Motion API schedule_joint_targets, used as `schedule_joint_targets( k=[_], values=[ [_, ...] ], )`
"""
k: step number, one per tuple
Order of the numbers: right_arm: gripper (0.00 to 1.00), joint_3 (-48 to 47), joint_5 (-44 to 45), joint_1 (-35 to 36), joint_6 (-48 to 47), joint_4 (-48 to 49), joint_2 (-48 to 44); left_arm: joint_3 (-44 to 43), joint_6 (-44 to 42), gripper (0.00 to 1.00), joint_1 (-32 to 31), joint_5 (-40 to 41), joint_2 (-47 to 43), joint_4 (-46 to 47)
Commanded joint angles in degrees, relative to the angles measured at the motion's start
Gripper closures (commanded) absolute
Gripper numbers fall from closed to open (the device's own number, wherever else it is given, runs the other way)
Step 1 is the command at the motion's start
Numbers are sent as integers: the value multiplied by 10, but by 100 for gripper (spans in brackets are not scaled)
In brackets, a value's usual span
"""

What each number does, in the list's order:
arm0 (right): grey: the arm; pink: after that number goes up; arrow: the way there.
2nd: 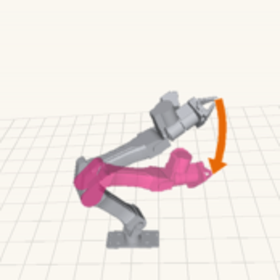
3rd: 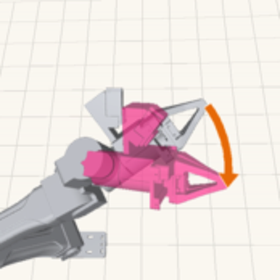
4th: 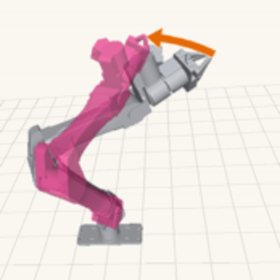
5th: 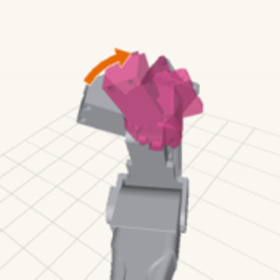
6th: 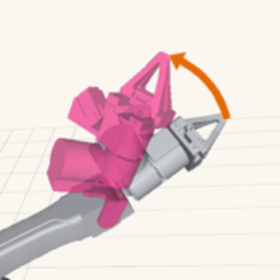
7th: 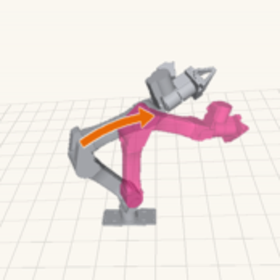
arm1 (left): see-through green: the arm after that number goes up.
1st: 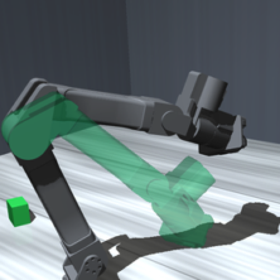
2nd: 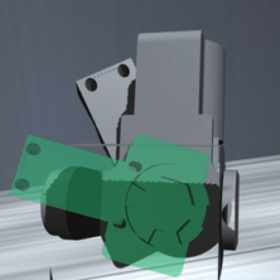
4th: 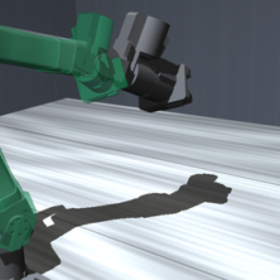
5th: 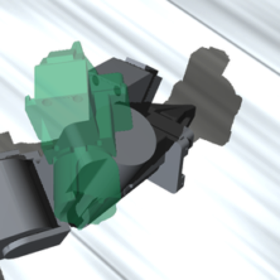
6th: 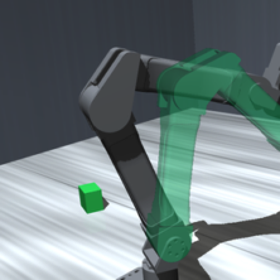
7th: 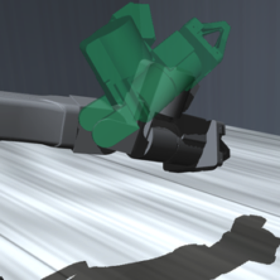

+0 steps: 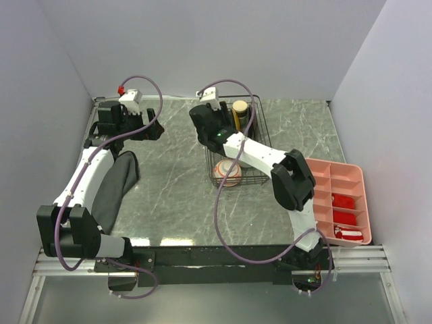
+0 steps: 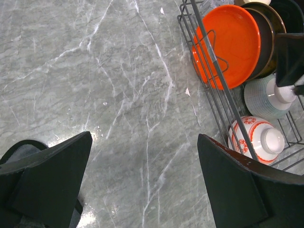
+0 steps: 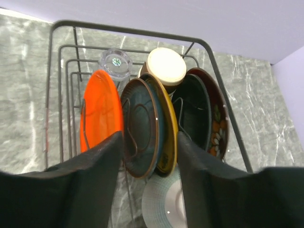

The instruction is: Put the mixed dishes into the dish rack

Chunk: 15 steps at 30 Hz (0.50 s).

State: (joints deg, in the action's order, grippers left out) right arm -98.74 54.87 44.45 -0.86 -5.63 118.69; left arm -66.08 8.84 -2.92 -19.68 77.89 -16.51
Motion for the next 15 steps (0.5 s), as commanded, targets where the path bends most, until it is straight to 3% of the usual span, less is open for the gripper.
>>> schedule_joint_targets(
  k=[1,8,15],
  values=[
    [39,5,-17,10,-12,6,-96,-4,10,1,0,-16,-9,26],
    [0,123,-100,-26,-36,4,-230,-5,9,1,0,-15,13,29],
    [0,235,-173,-105,4,-31,-327,-7,10,1,0,15,49,38]
  ],
)
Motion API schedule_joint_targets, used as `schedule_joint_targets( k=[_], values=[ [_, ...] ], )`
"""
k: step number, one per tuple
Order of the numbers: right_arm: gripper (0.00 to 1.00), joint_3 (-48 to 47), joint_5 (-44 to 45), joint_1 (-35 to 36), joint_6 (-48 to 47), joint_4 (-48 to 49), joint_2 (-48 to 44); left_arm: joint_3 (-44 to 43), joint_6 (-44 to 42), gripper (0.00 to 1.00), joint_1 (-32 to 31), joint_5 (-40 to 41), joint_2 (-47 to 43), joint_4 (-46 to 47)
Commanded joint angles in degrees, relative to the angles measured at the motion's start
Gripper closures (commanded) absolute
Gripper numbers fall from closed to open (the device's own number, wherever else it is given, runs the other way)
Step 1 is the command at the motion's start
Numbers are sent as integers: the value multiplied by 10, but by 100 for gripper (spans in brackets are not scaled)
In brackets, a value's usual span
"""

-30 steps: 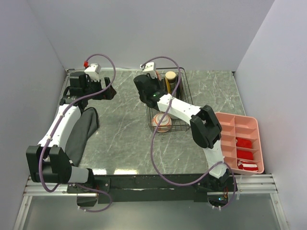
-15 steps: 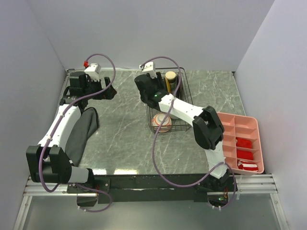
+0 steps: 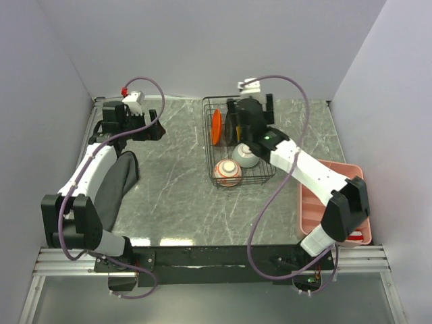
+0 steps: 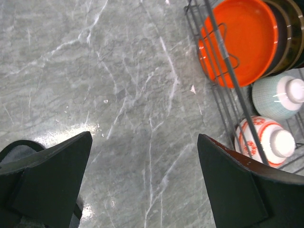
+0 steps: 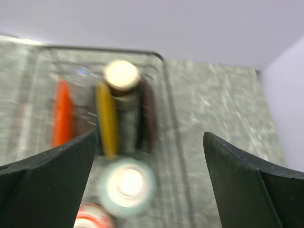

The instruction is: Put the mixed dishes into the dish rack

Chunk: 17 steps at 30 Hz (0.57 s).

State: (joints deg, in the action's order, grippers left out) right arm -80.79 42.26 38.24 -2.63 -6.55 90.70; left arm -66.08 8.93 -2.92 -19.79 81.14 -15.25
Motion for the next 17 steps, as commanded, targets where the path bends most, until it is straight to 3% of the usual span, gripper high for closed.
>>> schedule_joint_targets(
  k=[1,8,17],
  values=[
    [0,66,-55,-53,25,-24,-57,-11,4,1,0,18,20,20],
    [0,116,-132,-147,62,-78,-137,-43,-25,0,-16,57,60,27],
    [0,173,-165,-214,56,-56,-186,-82,-65,1,-110,236,118,58]
  ],
)
